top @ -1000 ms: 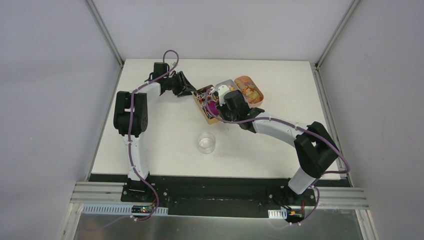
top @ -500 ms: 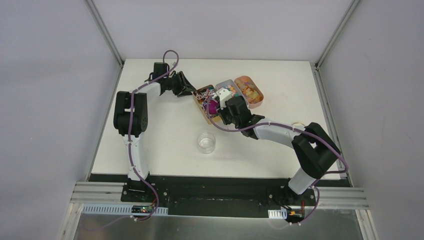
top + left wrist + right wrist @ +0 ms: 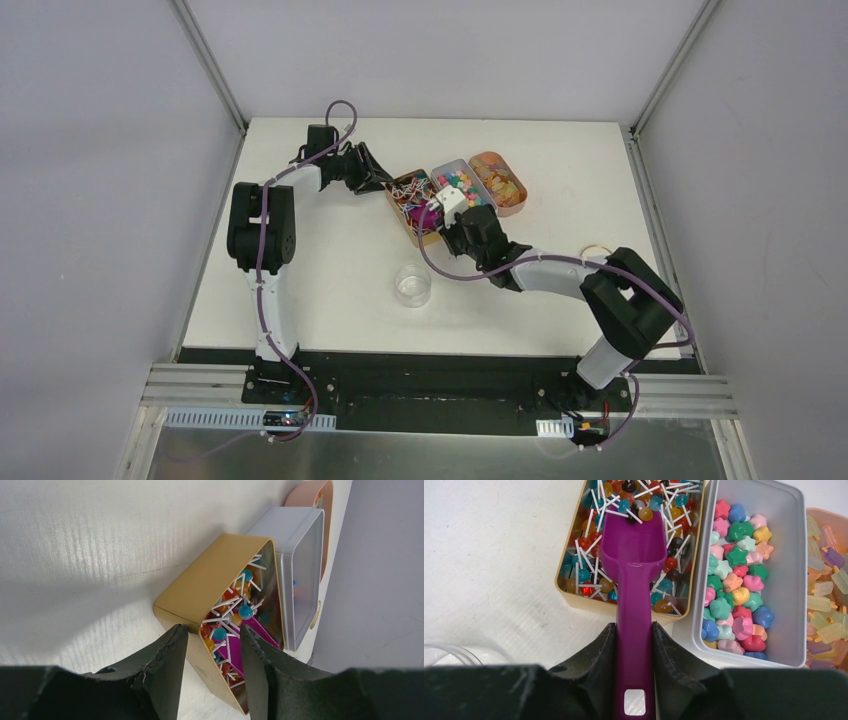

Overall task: Pack the candies
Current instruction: Scoop the fake candies from the storage box.

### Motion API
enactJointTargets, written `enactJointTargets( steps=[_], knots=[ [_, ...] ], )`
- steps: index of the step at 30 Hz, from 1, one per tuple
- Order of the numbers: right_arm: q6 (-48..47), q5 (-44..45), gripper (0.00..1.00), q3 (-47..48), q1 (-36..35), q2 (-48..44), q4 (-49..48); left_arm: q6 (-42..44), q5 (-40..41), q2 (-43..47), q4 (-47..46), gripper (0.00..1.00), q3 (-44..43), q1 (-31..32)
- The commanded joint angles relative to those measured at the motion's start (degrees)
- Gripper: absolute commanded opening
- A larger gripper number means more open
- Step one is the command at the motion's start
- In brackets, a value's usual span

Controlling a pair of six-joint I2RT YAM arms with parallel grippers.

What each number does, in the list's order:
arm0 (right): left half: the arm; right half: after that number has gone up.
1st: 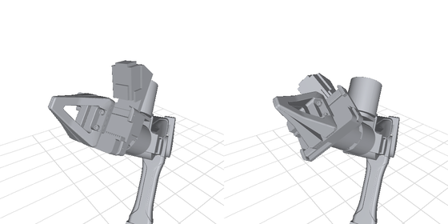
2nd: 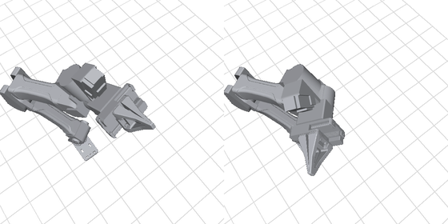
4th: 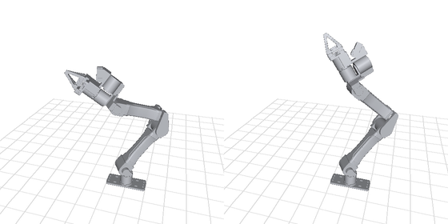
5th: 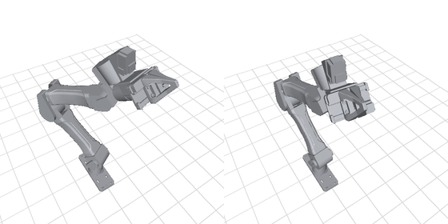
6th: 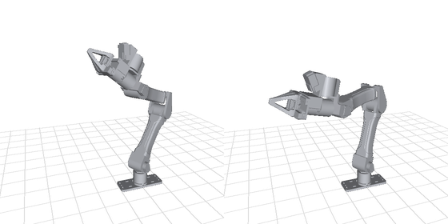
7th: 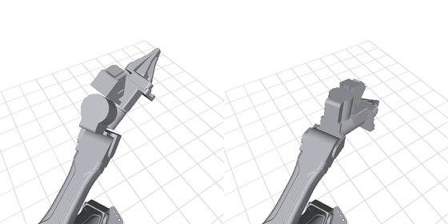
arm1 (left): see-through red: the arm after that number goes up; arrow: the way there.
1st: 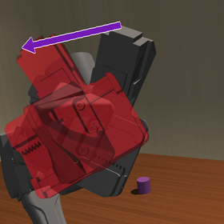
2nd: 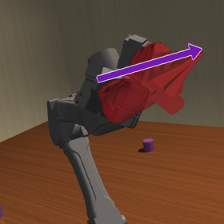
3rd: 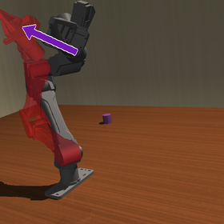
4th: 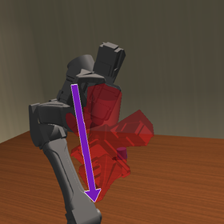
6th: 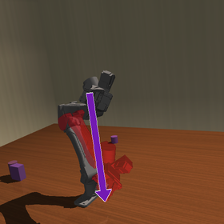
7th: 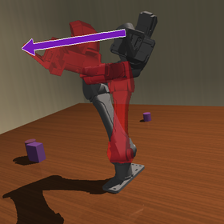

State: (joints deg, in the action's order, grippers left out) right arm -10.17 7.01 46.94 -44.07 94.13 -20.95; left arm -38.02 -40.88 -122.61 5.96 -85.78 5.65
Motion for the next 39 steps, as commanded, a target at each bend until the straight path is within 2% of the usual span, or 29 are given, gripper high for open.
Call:
enactJointTargets(
  steps=[1, 15, 25, 32, 39],
  knots=[
    [-1.8, 0.5, 0.00, -2.5, -0.3, -4.4, -9.8, -0.5, -1.3, 0.3, -2.3, 0.44, -0.4, 0.3],
    [-3.1, 0.4, 0.00, -9.9, -0.1, -8.4, -19.0, -0.5, -2.1, 0.4, -2.3, 0.46, -0.6, 0.3],
    [-4.6, 0.2, 0.00, -15.8, 0.8, -17.8, -21.4, -1.0, -3.4, 1.0, -2.4, 0.49, -1.1, 0.5],
    [-7.7, -2.5, 0.00, -19.5, 1.0, -28.3, -17.8, -0.8, -3.7, 2.6, -1.7, 0.59, -1.6, 0.5],
    [-9.3, -8.9, 0.00, -19.3, 0.8, -38.8, -9.2, 2.2, -0.7, 5.8, 4.2, 0.70, -3.0, 0.5]
  ],
)
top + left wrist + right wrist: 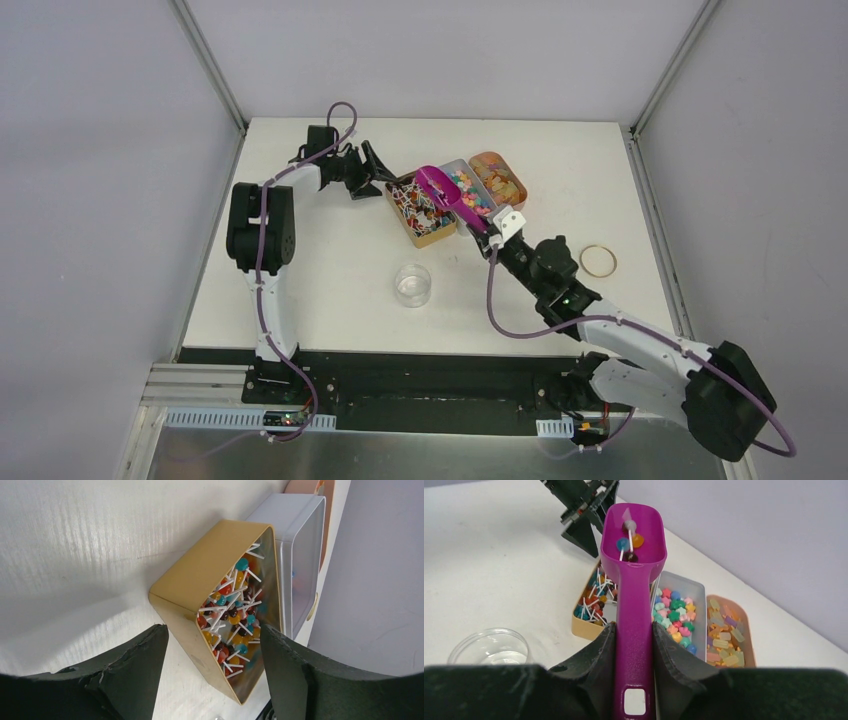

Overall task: Pack the candies
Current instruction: Scoop the fake candies from the storage box, then place the fake candies in the packing bottle.

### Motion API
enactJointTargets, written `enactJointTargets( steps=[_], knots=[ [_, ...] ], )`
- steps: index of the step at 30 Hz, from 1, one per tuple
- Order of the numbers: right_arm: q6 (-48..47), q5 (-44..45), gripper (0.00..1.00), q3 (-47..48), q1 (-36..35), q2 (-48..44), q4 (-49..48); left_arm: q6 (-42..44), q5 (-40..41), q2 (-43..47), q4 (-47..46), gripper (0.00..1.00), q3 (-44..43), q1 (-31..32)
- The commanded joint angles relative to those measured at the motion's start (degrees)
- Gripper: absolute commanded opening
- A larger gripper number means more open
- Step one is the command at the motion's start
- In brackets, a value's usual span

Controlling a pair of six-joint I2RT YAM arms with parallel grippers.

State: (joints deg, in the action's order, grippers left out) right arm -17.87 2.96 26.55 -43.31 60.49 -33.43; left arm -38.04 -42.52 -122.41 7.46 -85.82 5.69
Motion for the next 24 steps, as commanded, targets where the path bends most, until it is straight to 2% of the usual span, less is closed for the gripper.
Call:
enactJointTargets(
  steps=[1, 6, 10, 12, 13, 24],
  knots=[
    [-1.8, -6.4, 0.00, 2.1, -0.2, -6.0, 6.0, 2.4, 2.1, 6.1, 4.1, 0.71, -3.2, 0.5],
    [-3.6, -4.4, 0.00, 5.8, -3.2, -10.9, 16.5, 3.9, 6.2, 9.3, 10.1, 0.76, -2.2, 0.4],
    [-4.1, -4.3, 0.00, 9.1, -5.1, -13.5, 26.1, 6.0, 9.0, 14.3, 14.0, 0.86, 1.2, 0.4],
    [-5.0, -4.7, 0.00, 11.6, -6.2, -13.9, 31.3, 7.2, 10.9, 17.9, 15.2, 0.97, 3.9, 0.4],
    [-5.5, -4.7, 0.00, 12.4, -6.9, -14.0, 33.6, 7.8, 11.8, 19.8, 15.6, 0.99, 5.4, 0.4],
    [-8.6, -3.9, 0.00, 19.4, -11.6, -16.1, 54.8, 13.4, 19.4, 40.7, 17.4, 0.99, 25.3, 0.4]
  ],
)
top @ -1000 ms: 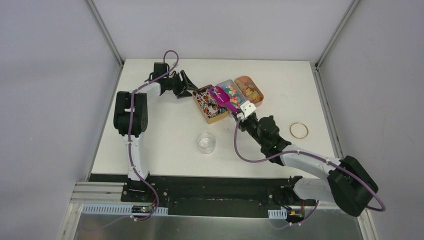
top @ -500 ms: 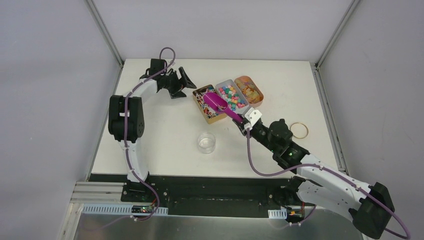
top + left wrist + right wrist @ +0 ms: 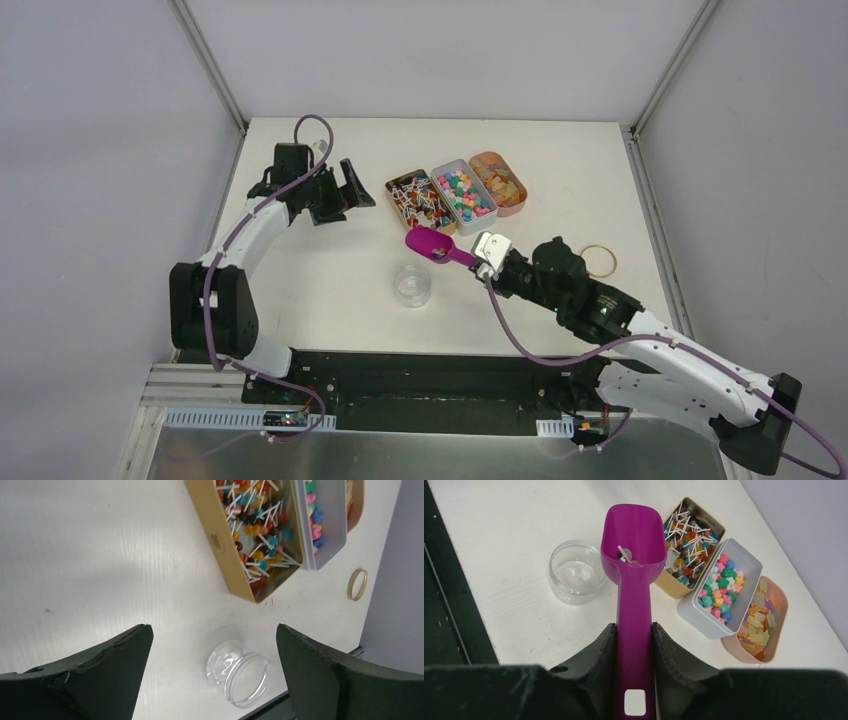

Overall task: Pack the candies
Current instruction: Place the fake candies in the packing bottle.

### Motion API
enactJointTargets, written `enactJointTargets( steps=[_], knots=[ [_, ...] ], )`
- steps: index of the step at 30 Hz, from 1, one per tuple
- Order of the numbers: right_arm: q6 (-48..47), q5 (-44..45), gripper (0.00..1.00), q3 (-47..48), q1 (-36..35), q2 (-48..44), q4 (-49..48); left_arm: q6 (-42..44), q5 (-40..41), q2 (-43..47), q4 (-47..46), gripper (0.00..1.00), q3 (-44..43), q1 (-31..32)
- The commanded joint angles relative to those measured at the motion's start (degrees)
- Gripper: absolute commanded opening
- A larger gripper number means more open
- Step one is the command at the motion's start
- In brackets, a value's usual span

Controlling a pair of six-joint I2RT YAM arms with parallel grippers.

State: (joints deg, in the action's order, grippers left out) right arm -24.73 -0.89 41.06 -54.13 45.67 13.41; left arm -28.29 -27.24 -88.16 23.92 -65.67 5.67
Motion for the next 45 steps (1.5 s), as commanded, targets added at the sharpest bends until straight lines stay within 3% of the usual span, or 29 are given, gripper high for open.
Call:
enactJointTargets(
  steps=[1, 13, 34, 42, 45],
  knots=[
    [-1.9, 0.2, 0.00, 5.5, -1.1, -1.0, 9.6, 4.0, 4.7, 7.9, 1.1, 0.99, 6.6, 0.4],
    [-2.6, 3.1, 0.00, 12.5, -3.7, 5.7, 19.5, 9.5, 8.9, 14.6, 4.5, 0.99, 13.7, 0.4],
    [-1.6, 9.6, 0.00, 19.3, -11.7, 14.0, 27.2, 10.1, 11.8, 16.4, 6.3, 0.99, 13.5, 0.4],
    [-0.1, 11.8, 0.00, 23.5, -12.3, 15.6, 29.9, 9.6, 10.7, 16.6, 5.8, 0.98, 13.8, 0.4],
    [2.4, 15.8, 0.00, 26.8, -12.2, 17.4, 30.4, 8.9, 6.4, 16.0, 4.2, 0.97, 13.9, 0.4]
  ],
)
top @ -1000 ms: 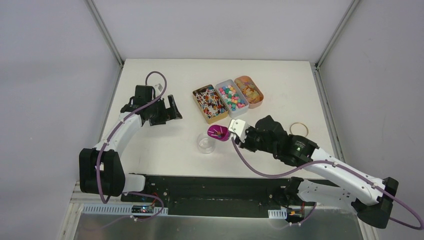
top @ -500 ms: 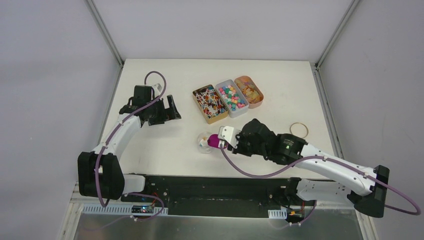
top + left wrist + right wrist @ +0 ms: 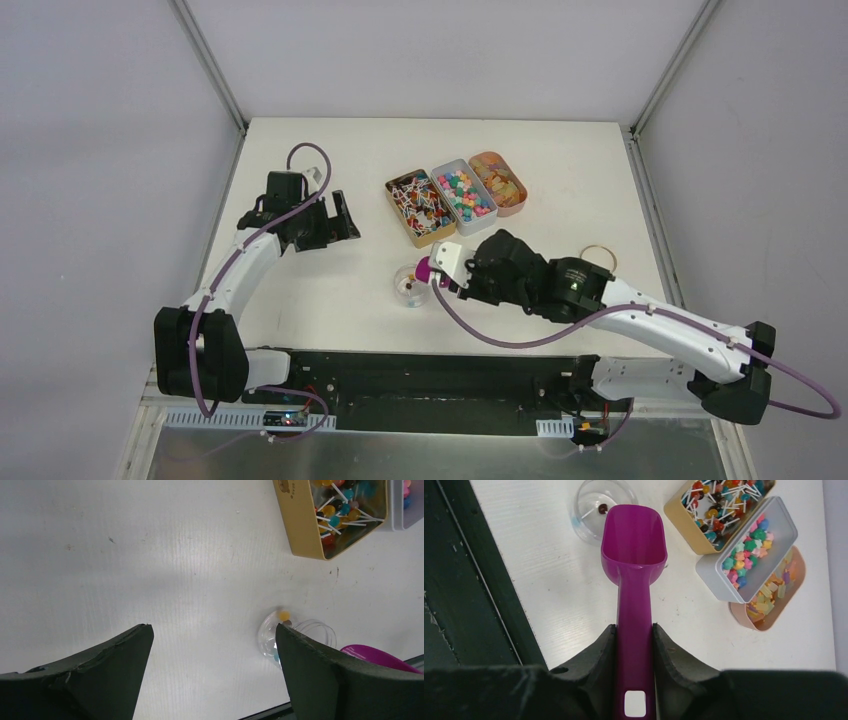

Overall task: Pack the candies
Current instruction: Place the fake candies in the packing bottle, then scoop the fake candies from the storage box.

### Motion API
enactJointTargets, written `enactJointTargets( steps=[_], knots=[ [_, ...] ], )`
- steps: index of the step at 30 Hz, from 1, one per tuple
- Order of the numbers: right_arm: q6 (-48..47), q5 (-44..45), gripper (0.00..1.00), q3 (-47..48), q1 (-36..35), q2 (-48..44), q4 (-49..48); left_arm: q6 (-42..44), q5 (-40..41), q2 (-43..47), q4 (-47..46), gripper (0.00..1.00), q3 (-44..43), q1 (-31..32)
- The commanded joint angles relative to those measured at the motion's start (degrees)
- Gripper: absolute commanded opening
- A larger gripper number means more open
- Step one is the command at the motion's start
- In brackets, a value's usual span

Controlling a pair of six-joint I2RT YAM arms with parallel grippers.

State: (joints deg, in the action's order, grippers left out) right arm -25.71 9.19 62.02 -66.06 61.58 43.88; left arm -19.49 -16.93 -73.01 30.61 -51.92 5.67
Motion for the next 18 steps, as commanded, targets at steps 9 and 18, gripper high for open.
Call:
enactJointTargets(
  steps=[9, 18],
  knots=[
    [12.0, 13.9, 0.00, 16.9, 3.3, 10.6, 1.2, -11.8, -11.7, -5.6, -11.6, 0.83, -4.9, -0.5],
    [15.6, 8.3, 0.00, 24.9, 13.0, 21.0, 2.9, -19.3, -9.6, -21.1, -18.0, 0.73, -19.6, -0.6]
  ],
)
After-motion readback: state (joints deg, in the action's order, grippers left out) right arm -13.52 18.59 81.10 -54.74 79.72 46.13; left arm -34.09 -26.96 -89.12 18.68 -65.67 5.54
